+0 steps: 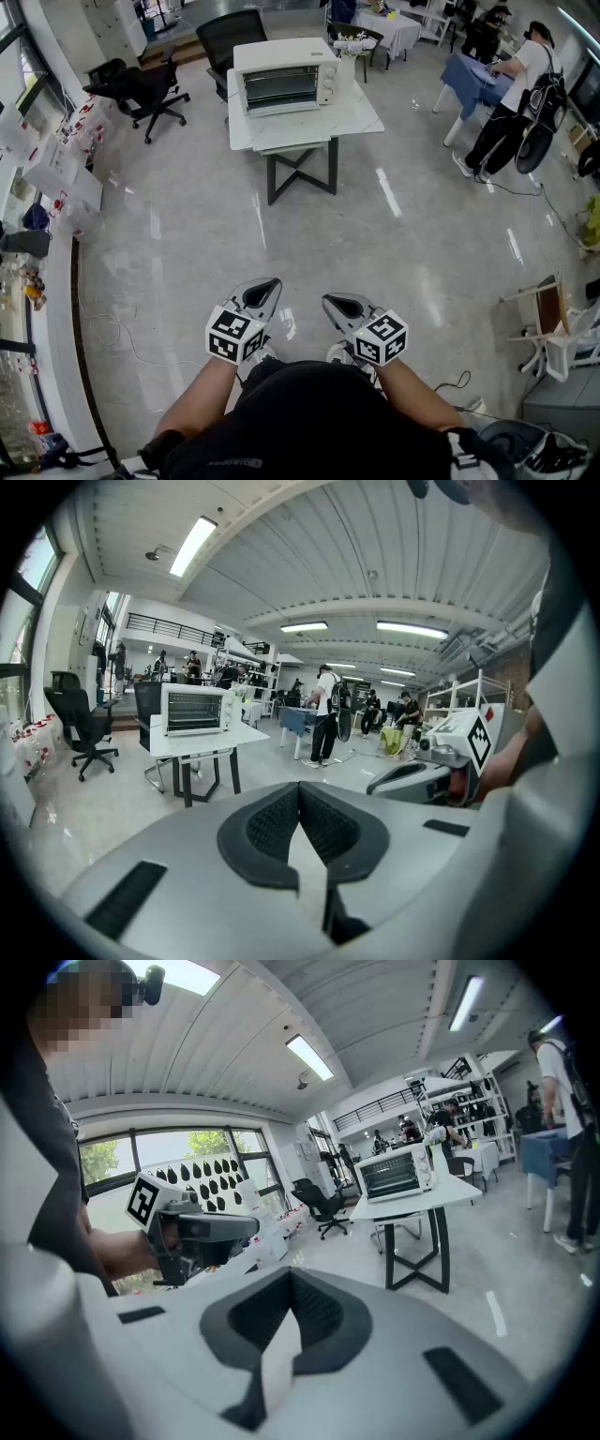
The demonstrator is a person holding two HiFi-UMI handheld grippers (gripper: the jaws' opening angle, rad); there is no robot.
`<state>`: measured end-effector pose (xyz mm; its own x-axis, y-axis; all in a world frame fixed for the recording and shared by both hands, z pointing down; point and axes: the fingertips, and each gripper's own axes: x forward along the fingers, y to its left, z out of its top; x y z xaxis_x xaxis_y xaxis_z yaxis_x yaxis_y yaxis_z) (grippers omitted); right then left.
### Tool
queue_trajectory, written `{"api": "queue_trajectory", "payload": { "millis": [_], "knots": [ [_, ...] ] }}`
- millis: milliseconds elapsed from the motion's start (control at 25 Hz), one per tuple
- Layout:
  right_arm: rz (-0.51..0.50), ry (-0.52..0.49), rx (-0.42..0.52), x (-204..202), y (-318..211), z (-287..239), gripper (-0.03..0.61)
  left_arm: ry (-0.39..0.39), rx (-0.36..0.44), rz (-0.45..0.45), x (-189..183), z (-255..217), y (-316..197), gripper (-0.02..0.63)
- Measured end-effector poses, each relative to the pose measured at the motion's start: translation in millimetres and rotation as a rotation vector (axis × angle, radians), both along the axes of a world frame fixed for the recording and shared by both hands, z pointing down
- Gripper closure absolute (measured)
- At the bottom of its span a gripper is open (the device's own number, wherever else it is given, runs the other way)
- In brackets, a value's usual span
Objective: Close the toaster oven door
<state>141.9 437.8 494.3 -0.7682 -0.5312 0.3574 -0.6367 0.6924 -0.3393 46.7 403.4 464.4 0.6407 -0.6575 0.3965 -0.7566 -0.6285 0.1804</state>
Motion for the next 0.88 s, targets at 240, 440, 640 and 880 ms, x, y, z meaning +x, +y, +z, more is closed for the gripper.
{"api": "queue_trajectory", "payload": {
  "millis": [240, 440, 640, 880],
  "knots": [
    [0.003, 0.003, 0.005, -2, -3, -2, 0.577, 0.004, 0.000, 0.005, -1, -1, -1, 0.611],
    [0.004, 0.010, 0.015, -1, -6, -3, 0.577, 0.008, 0.000, 0.007, -1, 1, -2, 0.611],
    [-0.008, -0.037, 0.011, -6, -7, -10, 0.577, 0.016, 0.000, 0.002, -3, -1, -5, 0.611],
    [-0.045, 0.022, 0.012, -24, -6, -2, 0.577, 0.022, -0.004, -0.006, -13, 2, -7, 0.611]
  ]
}}
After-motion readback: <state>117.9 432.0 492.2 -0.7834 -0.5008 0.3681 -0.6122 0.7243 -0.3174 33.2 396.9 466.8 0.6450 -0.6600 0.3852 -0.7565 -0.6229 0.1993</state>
